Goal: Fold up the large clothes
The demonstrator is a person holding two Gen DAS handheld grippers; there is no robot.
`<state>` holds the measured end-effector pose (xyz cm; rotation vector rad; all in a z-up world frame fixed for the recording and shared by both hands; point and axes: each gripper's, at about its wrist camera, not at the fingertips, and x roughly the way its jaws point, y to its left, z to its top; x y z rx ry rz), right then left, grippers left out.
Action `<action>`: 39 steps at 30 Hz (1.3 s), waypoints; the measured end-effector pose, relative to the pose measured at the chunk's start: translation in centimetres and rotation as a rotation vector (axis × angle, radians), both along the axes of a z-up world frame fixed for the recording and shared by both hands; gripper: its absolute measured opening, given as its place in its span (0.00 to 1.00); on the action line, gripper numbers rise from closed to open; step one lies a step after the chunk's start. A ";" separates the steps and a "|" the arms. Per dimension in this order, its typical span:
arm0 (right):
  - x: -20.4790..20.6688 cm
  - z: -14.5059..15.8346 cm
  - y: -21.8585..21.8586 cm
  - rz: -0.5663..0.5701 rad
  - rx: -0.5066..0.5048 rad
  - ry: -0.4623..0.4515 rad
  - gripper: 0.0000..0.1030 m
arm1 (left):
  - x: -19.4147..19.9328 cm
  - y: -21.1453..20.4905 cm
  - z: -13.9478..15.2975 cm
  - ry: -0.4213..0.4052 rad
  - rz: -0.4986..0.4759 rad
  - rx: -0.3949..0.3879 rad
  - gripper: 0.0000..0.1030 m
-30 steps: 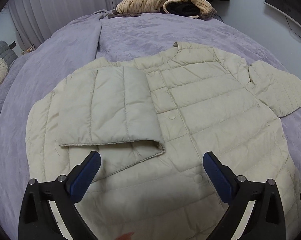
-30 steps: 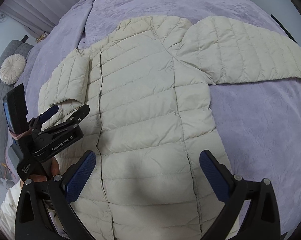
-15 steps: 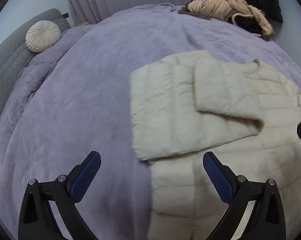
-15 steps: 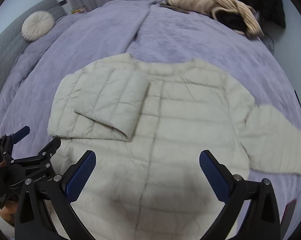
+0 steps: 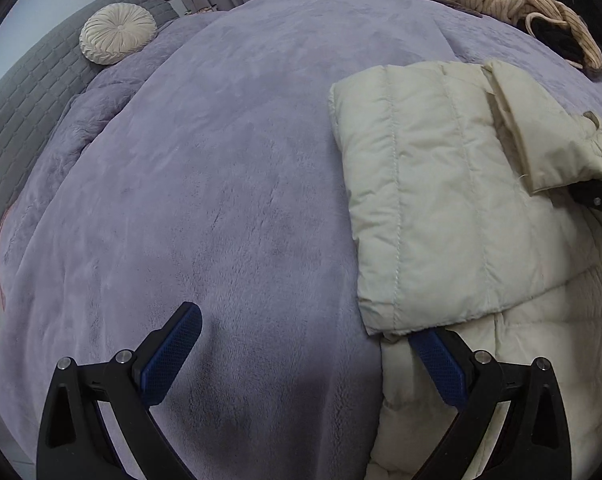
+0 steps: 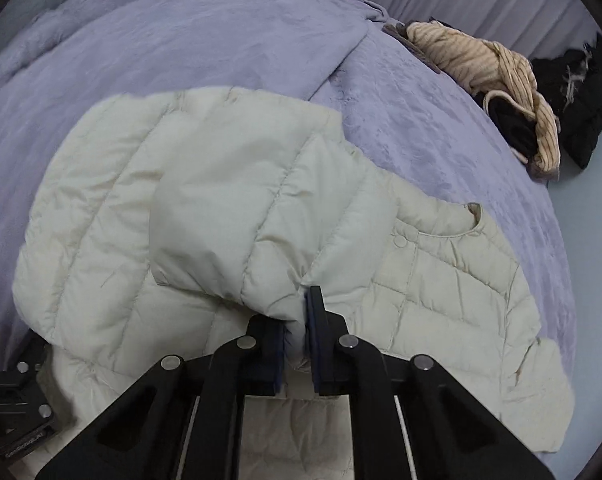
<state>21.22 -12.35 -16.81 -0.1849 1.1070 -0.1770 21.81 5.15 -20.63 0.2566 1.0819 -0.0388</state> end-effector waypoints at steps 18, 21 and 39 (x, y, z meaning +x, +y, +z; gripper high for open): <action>-10.9 -1.7 -18.2 -0.697 0.592 -0.154 0.08 | 0.4 1.9 -0.4 -0.009 0.040 0.038 0.99; -11.8 -2.6 -19.1 -0.693 0.734 -0.140 0.08 | 0.2 2.3 0.1 0.002 0.022 0.009 0.99; -11.5 -2.8 -18.3 -0.702 0.873 -0.193 0.02 | -1.4 4.3 2.0 0.019 -0.056 -0.033 0.99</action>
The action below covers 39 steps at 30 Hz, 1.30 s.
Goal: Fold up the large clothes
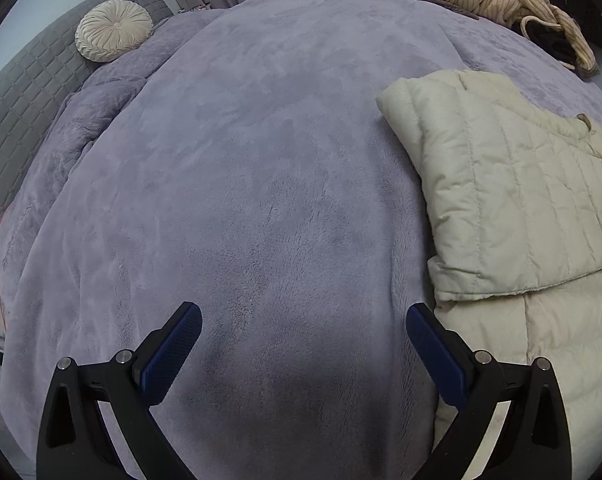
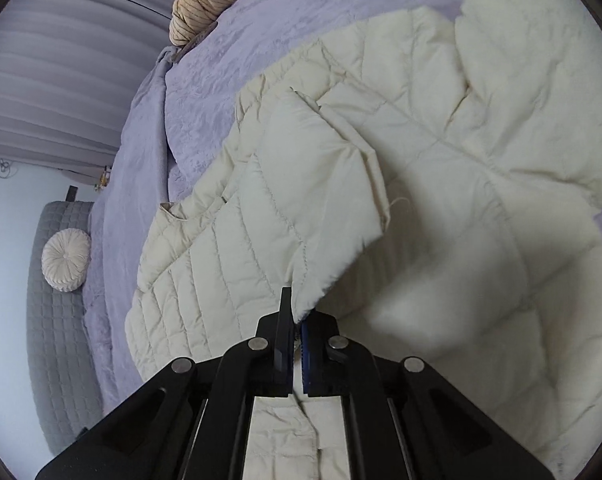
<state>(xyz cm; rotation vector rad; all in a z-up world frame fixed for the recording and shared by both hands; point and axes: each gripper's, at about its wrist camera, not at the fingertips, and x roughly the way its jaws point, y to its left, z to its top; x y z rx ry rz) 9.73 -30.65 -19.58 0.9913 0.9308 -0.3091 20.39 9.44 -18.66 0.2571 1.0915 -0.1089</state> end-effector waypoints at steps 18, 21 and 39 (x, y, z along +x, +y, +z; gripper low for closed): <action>-0.6 -1.8 0.9 0.103 -0.007 0.088 0.02 | 5.1 -7.5 -0.1 -0.052 -0.004 -0.003 0.99; -0.3 -2.1 1.2 0.107 -0.016 0.086 0.02 | 6.9 -5.8 -1.9 0.003 0.055 0.004 1.00; -9.5 1.2 -2.8 0.038 0.042 0.059 0.68 | 0.1 -6.8 4.0 -0.007 -0.043 -0.067 0.99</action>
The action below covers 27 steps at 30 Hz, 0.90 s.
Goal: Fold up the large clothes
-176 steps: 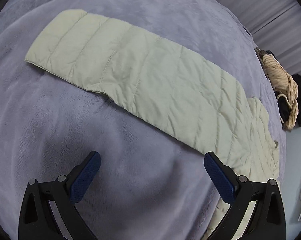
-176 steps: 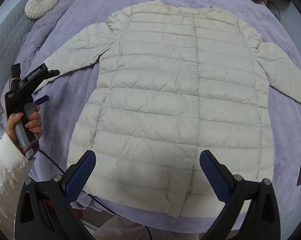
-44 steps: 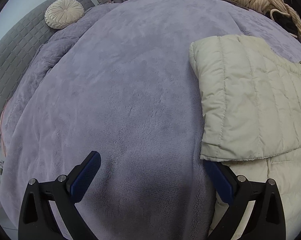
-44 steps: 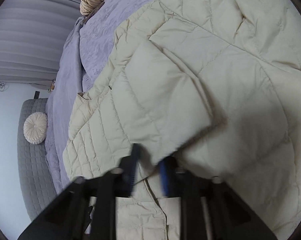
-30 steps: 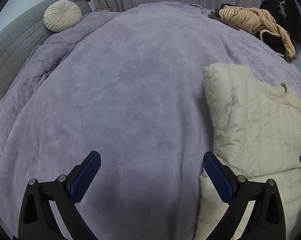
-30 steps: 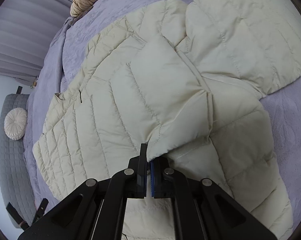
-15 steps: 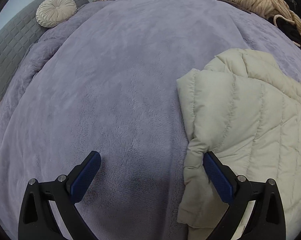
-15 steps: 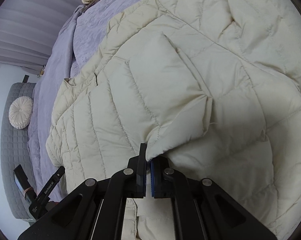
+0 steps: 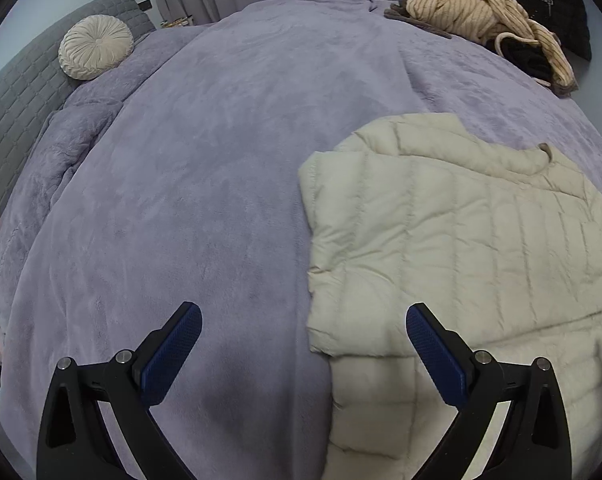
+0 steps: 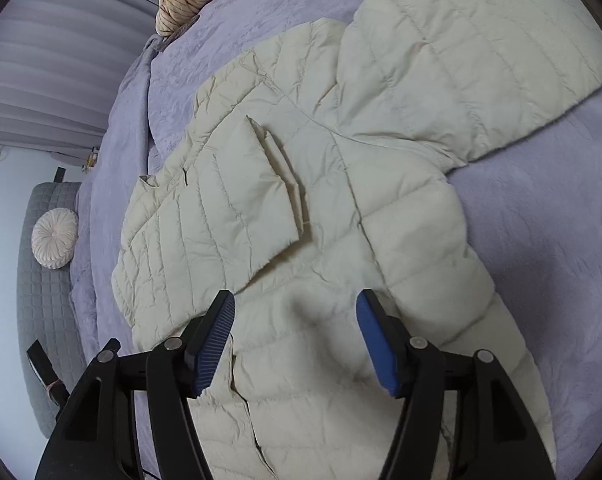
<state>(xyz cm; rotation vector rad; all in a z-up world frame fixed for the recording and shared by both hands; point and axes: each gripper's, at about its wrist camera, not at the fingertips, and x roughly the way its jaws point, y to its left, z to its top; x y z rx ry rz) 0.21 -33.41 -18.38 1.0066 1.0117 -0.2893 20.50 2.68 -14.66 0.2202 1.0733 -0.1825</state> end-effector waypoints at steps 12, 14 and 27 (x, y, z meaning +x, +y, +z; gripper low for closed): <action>-6.5 0.5 -3.5 -0.055 0.022 -0.017 1.00 | -6.7 -8.2 -0.1 0.063 -0.083 -0.073 0.99; -7.1 0.3 -4.2 -0.067 0.016 -0.020 1.00 | -7.3 -9.7 -0.1 0.075 -0.113 -0.072 0.99; -9.5 -0.1 -7.3 -0.042 0.048 -0.014 1.00 | -5.1 -23.2 -3.8 0.072 -0.223 0.009 0.99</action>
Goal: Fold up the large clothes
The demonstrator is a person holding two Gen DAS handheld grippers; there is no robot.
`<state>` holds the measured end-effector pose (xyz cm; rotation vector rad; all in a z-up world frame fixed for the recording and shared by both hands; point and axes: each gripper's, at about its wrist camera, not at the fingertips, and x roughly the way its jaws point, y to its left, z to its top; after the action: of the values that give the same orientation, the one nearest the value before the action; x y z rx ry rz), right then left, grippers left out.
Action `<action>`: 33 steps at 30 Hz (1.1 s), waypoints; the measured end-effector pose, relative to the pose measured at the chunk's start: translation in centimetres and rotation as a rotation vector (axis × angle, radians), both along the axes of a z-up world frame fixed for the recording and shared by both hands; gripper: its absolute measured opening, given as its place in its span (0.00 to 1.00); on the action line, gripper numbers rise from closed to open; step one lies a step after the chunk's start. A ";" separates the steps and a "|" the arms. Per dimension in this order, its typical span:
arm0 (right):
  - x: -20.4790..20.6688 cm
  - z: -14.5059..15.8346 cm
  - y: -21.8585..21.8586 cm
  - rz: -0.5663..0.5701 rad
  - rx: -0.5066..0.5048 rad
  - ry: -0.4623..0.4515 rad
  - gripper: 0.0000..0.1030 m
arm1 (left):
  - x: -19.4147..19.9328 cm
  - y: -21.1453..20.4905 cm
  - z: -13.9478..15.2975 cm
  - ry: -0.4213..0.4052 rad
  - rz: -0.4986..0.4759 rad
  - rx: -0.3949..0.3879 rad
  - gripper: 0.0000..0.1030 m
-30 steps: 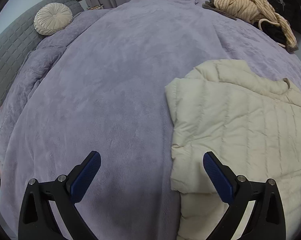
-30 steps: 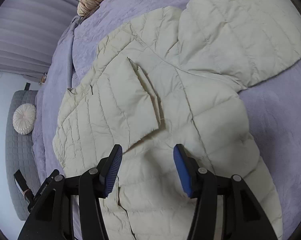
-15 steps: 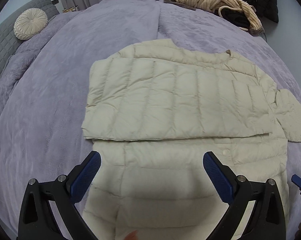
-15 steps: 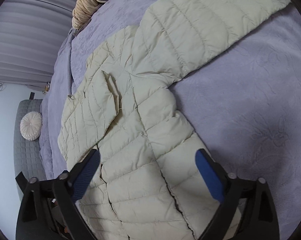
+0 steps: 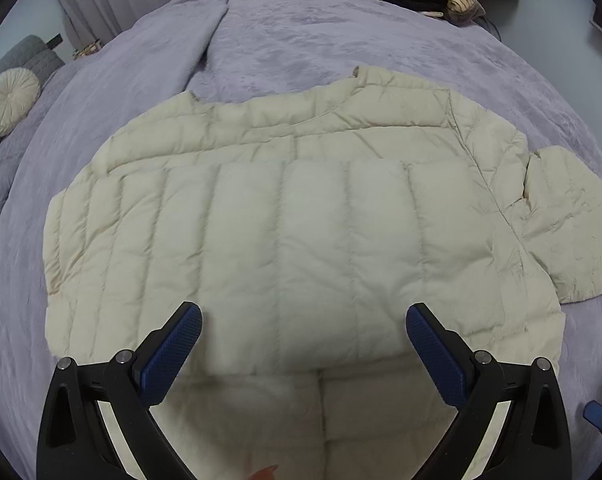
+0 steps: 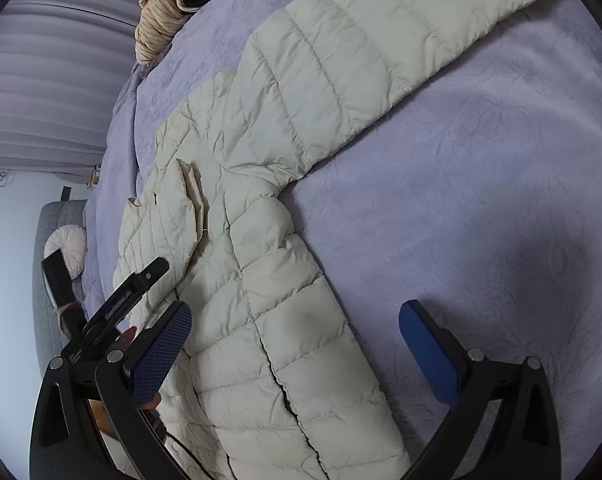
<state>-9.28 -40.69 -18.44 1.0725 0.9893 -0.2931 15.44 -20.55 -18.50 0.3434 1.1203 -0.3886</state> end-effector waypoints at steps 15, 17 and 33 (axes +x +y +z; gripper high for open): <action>-3.6 1.9 -8.1 -0.123 -0.051 -0.046 1.00 | -0.6 -4.4 1.0 0.028 -0.026 0.002 0.99; -4.2 2.4 -9.9 -0.167 -0.053 -0.070 1.00 | -1.6 -4.3 1.5 0.045 -0.028 -0.014 0.99; -6.6 -0.5 -23.2 -0.566 0.136 -0.228 0.73 | -4.9 -4.1 1.4 0.095 0.015 -0.014 0.99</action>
<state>-15.85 -63.86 -18.91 1.4675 0.4913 -0.5541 10.54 -24.69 -17.14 0.3064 1.2122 -0.4026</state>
